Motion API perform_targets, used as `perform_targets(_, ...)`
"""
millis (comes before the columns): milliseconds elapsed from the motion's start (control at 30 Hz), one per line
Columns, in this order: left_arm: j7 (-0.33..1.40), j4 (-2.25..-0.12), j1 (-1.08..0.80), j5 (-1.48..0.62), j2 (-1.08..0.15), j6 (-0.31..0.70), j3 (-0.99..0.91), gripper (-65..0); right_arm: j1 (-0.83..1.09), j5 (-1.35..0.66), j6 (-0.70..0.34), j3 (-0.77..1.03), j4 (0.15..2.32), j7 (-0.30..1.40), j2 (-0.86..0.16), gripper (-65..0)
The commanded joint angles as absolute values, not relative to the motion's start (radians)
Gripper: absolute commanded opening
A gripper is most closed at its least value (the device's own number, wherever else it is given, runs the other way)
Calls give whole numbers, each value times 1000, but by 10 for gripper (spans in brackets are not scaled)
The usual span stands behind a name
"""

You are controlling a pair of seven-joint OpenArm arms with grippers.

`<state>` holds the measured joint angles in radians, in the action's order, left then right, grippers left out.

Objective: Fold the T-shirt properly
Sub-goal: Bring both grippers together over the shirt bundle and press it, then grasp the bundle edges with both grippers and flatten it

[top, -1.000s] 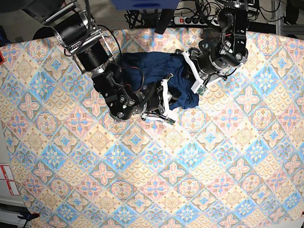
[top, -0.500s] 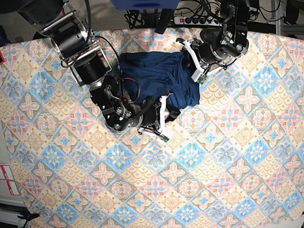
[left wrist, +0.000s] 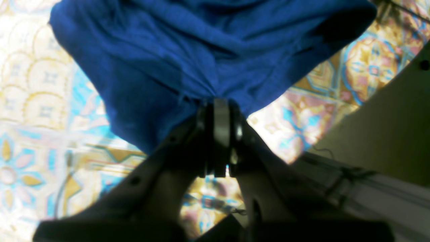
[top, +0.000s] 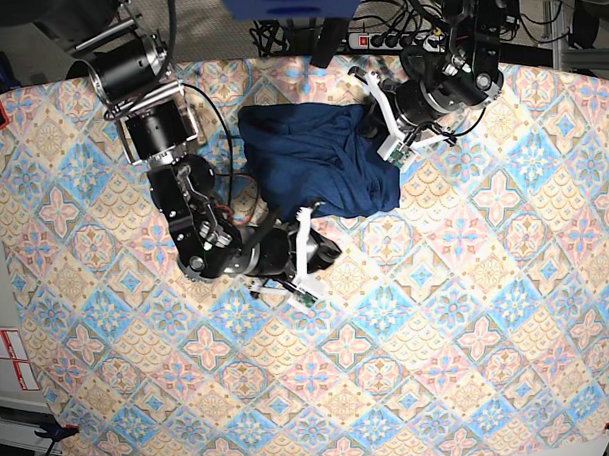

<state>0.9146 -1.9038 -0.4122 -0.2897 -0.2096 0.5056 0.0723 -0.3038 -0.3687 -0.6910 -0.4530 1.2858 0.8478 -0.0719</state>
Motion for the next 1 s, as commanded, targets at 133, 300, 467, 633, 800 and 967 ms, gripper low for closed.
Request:
perform_targets(133,892,-1919,-352,-298,-168,509,67,-634,-260,-392,-698,-450,1351,851,-108,-569)
perform_targets(300,892,-1919,-311,-312,-127,509,84,-634,-257,-392,-698,-450,1348,849,-189,-571)
perform_targets(467,892,-1842,-236,-306,-93,506,114,-634,-257,-392,-698,-450,1283,858,-211,-571)
perform_targets(633,892,-1738,-165,-315,-74,506,119,-634,-228,-390,-698,-450,1236,851,-213,-571)
perform_targets(800,900,-1635,-120,-305,-68,506,189,-634,-223,-390,-698,-450,1234,851,-209,-571)
perform_targets(967,901,-1613,-150,-292,-183,503,335,-634,-228,-390,-698,-449,1231,851,-209,-571)
